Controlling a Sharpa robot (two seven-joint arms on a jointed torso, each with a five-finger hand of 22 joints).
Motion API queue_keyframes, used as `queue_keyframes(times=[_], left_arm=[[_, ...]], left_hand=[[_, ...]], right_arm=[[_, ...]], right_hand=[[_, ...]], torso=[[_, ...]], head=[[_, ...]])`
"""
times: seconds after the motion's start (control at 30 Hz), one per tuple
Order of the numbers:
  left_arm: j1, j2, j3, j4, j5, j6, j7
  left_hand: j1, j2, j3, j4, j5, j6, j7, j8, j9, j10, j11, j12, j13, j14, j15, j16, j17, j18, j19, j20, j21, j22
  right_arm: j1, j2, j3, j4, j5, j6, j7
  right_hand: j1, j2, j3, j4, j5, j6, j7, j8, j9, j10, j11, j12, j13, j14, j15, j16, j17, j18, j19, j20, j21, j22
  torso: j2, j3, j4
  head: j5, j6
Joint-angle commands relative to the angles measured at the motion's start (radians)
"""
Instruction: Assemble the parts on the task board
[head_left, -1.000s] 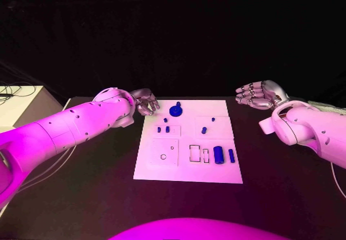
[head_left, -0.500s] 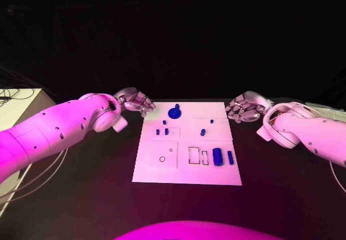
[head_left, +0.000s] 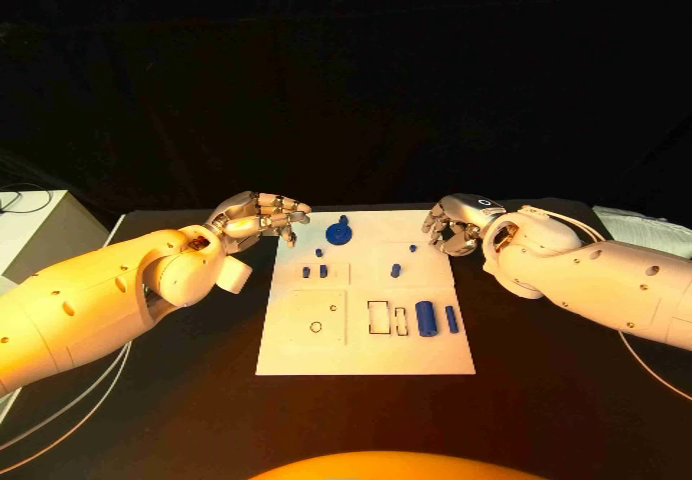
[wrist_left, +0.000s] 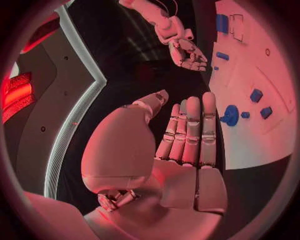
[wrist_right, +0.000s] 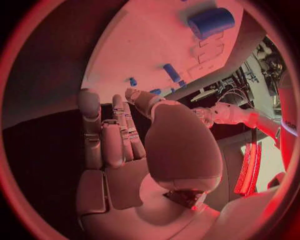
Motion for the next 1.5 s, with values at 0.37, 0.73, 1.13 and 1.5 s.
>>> queue_keyframes(times=[0.37,0.73,1.13,1.5], left_arm=[[-0.016,-0.002,0.013,0.047,0.046,-0.091,0.063],[-0.019,0.001,0.015,0.055,0.041,-0.103,0.053],[-0.02,0.002,0.016,0.053,0.033,-0.095,0.035],[-0.022,0.003,0.016,0.049,0.024,-0.083,0.02]], left_hand=[[-0.018,-0.02,-0.057,0.056,-0.006,-0.003,-0.001,0.013,-0.003,0.037,-0.014,0.011,0.007,0.046,-0.01,0.012,0.021,0.009,0.063,-0.011,0.037,0.031],[-0.015,-0.02,-0.062,0.064,-0.002,0.001,0.006,0.015,-0.003,0.046,-0.011,0.007,0.008,0.056,-0.009,0.009,0.024,0.007,0.074,-0.012,0.044,0.035],[-0.015,-0.019,-0.063,0.067,-0.003,0.001,0.007,0.015,-0.003,0.046,-0.01,0.006,0.007,0.057,-0.008,0.008,0.024,0.007,0.074,-0.012,0.044,0.035],[-0.025,-0.014,-0.085,0.097,-0.006,-0.02,0.018,0.006,-0.008,0.038,-0.001,-0.005,0.008,0.065,-0.001,0.002,0.03,-0.01,0.14,-0.007,0.115,0.111]], right_arm=[[-0.028,0.088,-0.01,-0.053,-0.111,0.0,-0.049],[-0.05,0.12,-0.016,-0.087,-0.167,0.002,-0.07],[-0.058,0.125,-0.018,-0.096,-0.182,0.009,-0.079],[-0.062,0.12,-0.018,-0.086,-0.199,-0.012,-0.093]], right_hand=[[0.011,-0.017,0.02,-0.013,-0.001,0.008,0.007,-0.002,0.007,-0.056,0.009,-0.003,0.0,0.065,0.012,0.058,0.062,-0.025,0.021,0.009,0.057,0.069],[0.012,-0.018,0.022,-0.014,0.008,0.014,0.007,0.001,0.011,-0.054,0.009,-0.002,0.001,0.063,0.012,0.061,0.061,-0.023,0.016,0.01,0.055,0.066],[0.013,0.003,0.033,-0.011,0.016,0.035,0.002,0.014,0.019,-0.037,0.004,0.005,0.005,0.061,0.009,0.07,0.068,-0.023,0.012,0.009,0.063,0.077],[0.054,0.07,0.063,-0.046,-0.045,0.113,-0.033,0.07,0.062,0.072,-0.034,0.031,0.031,0.067,-0.022,0.1,0.103,-0.039,0.044,-0.019,0.151,0.186]], torso=[[0.002,-0.0002,0.0008],[0.0,0.0023,0.0],[0.0,0.0027,-0.0021],[0.0,0.0022,-0.0027]], head=[[-0.004,-0.002],[0.0,-0.011],[0.002,-0.013],[-0.001,-0.012]])
